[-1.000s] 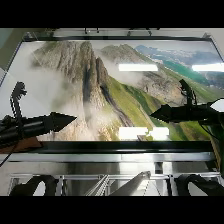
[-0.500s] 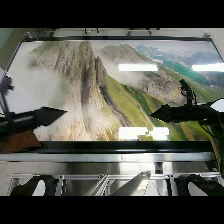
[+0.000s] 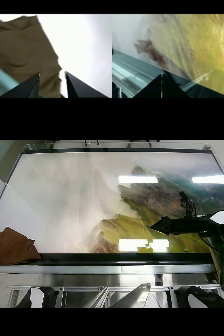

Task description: Fold the shirts.

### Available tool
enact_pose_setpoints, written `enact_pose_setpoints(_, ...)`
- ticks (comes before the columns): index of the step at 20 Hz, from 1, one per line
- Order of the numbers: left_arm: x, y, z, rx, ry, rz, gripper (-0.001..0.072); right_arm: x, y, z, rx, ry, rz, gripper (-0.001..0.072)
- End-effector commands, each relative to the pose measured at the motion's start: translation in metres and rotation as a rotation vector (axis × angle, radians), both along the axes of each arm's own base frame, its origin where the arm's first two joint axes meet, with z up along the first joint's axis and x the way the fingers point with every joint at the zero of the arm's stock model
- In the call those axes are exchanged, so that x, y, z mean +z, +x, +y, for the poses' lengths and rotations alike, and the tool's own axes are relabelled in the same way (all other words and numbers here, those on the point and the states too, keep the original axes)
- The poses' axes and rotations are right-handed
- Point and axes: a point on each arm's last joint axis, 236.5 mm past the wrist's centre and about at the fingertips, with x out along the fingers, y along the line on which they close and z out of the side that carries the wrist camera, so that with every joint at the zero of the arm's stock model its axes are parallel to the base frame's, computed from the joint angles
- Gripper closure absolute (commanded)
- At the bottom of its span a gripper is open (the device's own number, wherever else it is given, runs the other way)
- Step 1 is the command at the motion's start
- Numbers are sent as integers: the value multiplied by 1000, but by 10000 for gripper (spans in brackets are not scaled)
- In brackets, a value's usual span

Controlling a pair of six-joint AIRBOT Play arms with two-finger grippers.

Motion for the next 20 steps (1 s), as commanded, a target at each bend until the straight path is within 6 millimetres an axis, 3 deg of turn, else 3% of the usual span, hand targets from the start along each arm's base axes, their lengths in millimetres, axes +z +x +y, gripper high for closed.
enact_pose_setpoints(1,-44,-44,59,190,-81,112,354,-2,0,0,-2,0,6,687)
enact_pose_setpoints(4,-91,-51,80,217,-185,167,353,-2,0,-1,-2,0,5,687)
enact_pose_setpoints(7,-133,-38,94,179,-231,201,347,-2,4,-2,-16,-5,-6,687)
enact_pose_setpoints(8,-142,-30,98,162,-235,208,42,-2,4,-2,-16,-6,-6,687)
enact_pose_setpoints(9,-150,-20,102,146,-243,214,-13,-2,4,-2,-16,-6,-6,687)
enact_pose_setpoints(13,-169,18,105,47,-282,254,0,-3,4,-2,-15,-5,0,687)
enact_pose_setpoints(15,-188,30,98,10,-315,281,0,-3,4,-2,-16,-5,0,686)
enact_pose_setpoints(16,-202,35,89,-10,-346,301,99,-3,4,-2,-16,-5,-1,687)
enact_pose_setpoints(17,-211,39,78,-25,-382,320,548,-3,4,-2,-16,-5,0,687)
enact_pose_setpoints(18,-212,51,67,-55,-405,307,703,-3,4,-2,-15,-4,0,687)
enact_pose_setpoints(19,-201,75,57,-86,-418,245,703,-1,4,0,-15,7,3,686)
enact_pose_setpoints(20,-177,106,43,-148,-427,151,703,0,4,1,-16,17,3,686)
